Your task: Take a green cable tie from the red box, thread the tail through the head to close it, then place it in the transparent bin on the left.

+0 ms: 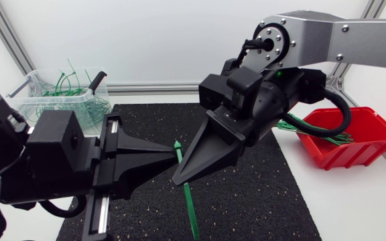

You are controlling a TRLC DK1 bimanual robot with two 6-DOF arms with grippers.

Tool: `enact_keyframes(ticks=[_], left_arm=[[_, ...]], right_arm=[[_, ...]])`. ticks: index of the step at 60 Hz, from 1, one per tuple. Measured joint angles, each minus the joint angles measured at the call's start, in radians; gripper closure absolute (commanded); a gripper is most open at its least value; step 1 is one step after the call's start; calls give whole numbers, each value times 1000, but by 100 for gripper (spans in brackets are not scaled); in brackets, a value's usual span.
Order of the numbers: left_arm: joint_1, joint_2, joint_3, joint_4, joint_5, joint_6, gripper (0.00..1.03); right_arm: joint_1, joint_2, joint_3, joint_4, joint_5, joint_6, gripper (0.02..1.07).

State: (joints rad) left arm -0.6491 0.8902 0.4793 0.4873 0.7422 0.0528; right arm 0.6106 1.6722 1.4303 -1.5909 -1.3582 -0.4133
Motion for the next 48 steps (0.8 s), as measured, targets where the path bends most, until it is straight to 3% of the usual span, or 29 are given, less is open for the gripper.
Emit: enact_keyframes(ticks=[17,41,48], left_arm=[[-59,-35,-5,-19,-61,36,100],[-79,-56,-9,-43,-83,53,100],[-80,-56,-9,-45,-90,54,100]], right_arm=[[-5,0,13,-7,-3,-3,101],[-13,9,37,-23,-3,-3,101],[-14,11,37,-25,-3,-3,96]])
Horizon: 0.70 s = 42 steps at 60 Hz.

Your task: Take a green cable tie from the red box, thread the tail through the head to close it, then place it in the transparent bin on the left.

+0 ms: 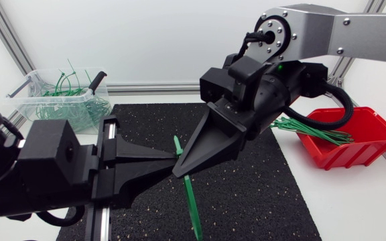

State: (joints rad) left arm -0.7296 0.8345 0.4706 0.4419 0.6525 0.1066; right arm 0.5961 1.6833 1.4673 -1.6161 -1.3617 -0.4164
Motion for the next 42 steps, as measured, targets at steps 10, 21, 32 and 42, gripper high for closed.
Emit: enact_keyframes(ticks=[10,21,32,42], left_arm=[[0,-1,-1,-5,0,3,100],[3,-1,-7,-16,5,3,100],[4,-1,-13,-24,20,6,100],[7,-9,-14,-3,28,7,100]], right_arm=[[0,0,0,0,0,-3,65],[0,-14,-3,-2,1,-4,46],[-18,-35,-26,-1,5,-8,42],[-63,-43,-43,1,60,-12,42]])
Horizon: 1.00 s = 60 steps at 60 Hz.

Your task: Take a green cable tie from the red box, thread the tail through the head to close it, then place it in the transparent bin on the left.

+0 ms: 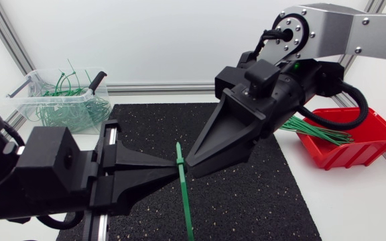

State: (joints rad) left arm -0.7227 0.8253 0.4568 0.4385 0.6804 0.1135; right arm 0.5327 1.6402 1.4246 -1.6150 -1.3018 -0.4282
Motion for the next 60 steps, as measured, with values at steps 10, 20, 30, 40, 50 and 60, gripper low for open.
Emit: enact_keyframes(ticks=[10,20,30,40,50,60], left_arm=[[0,-2,0,1,0,0,100],[0,-2,0,0,0,0,100],[0,2,0,0,0,0,100],[0,7,0,0,0,0,100],[0,7,0,0,0,0,100],[0,7,0,0,0,0,100]], right_arm=[[-44,0,0,3,24,0,41],[-84,4,26,7,26,0,42],[-63,10,78,6,27,0,43],[-21,24,113,6,26,0,48],[-2,55,126,6,24,1,57],[-2,75,134,7,23,1,62]])
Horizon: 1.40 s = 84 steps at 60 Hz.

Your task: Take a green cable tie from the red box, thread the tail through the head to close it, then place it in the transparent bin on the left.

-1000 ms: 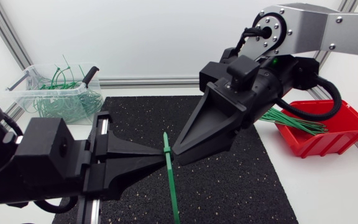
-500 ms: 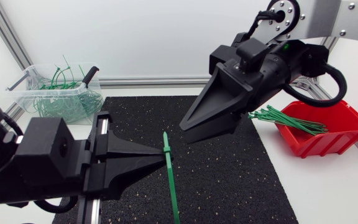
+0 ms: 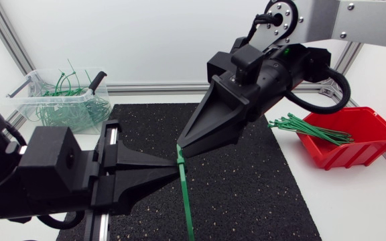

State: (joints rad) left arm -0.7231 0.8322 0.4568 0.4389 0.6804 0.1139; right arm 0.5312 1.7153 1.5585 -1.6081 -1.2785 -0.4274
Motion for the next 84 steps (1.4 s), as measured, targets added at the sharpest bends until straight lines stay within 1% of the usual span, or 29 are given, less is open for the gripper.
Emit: enact_keyframes(ticks=[6,11,19,25,33,38,40,46,53,55,71,78,84], left_arm=[[0,0,0,0,0,0,100],[0,0,0,0,0,0,100],[0,0,0,0,0,0,100],[0,0,0,0,0,0,100],[0,0,0,0,0,0,100],[0,0,0,0,0,0,100],[0,0,0,0,0,0,100],[0,0,0,0,0,0,100],[0,0,0,0,0,0,100],[0,0,0,0,0,0,100],[0,0,0,-1,0,0,100],[-7,0,0,-8,-2,0,100],[-27,-5,0,-24,-33,0,100]], right_arm=[[4,0,7,0,0,0,63],[5,0,14,0,-1,0,71],[14,0,19,0,-1,0,72],[24,0,19,0,-1,0,80],[24,0,19,0,-1,0,80],[24,0,19,6,-1,0,89],[24,0,19,10,-1,0,89],[24,0,19,11,-1,0,96],[24,0,19,15,-1,0,98],[24,0,19,15,-1,0,101],[24,0,19,27,-3,0,101],[18,0,19,64,-3,24,101],[12,0,19,111,4,75,101]])
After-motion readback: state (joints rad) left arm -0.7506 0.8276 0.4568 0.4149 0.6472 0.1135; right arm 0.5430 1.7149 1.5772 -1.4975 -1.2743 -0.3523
